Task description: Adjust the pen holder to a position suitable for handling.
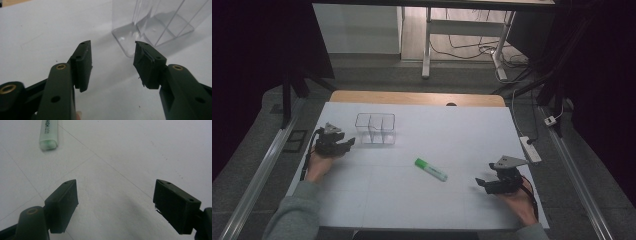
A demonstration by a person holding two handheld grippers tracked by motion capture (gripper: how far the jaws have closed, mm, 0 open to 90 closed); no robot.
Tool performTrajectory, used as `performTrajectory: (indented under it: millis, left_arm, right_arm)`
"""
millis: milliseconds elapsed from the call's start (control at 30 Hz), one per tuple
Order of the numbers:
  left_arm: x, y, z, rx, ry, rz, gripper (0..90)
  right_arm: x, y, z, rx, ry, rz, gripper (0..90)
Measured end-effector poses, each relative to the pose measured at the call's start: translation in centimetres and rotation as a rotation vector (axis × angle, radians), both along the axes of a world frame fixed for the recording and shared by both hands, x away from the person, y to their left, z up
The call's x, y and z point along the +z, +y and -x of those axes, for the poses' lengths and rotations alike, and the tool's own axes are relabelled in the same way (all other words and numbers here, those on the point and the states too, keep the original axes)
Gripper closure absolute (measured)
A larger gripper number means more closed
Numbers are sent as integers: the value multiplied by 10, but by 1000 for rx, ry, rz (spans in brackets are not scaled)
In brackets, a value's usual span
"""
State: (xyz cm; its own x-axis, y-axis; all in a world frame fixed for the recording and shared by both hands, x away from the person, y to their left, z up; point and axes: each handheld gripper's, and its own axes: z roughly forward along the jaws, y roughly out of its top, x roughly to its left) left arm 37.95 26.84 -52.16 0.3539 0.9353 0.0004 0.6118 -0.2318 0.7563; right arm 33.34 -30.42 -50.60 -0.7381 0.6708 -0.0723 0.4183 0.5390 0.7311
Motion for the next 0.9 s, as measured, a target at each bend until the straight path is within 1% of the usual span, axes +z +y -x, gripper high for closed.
performTrajectory:
  millis: [133,167,200,233,333,433,567,767,900]
  left_arm:
    - [0,0,-7,14,-13,5,589]
    - [0,0,-8,20,-13,3,589]
    - [-1,1,-9,23,-13,6,652]
    - [-1,1,-11,21,-13,11,652]
    - [-3,2,-15,17,-10,23,780]
    - [-3,2,-19,13,-11,32,878]
    - [-3,1,-25,10,-12,52,889]
    - [-4,-3,-32,-1,-10,50,889]
    - [-4,-2,-36,-6,-11,65,889]
  right_arm:
    - [0,1,1,7,0,4,203]
    - [0,1,1,7,0,4,203]
    - [0,1,0,8,1,3,203]
    - [0,1,0,8,1,3,203]
    - [-1,1,0,6,3,2,203]
    - [-1,1,0,7,3,2,203]
    - [-1,1,0,6,3,4,204]
    - [-1,1,0,7,5,8,205]
    - [-2,1,0,7,10,9,207]
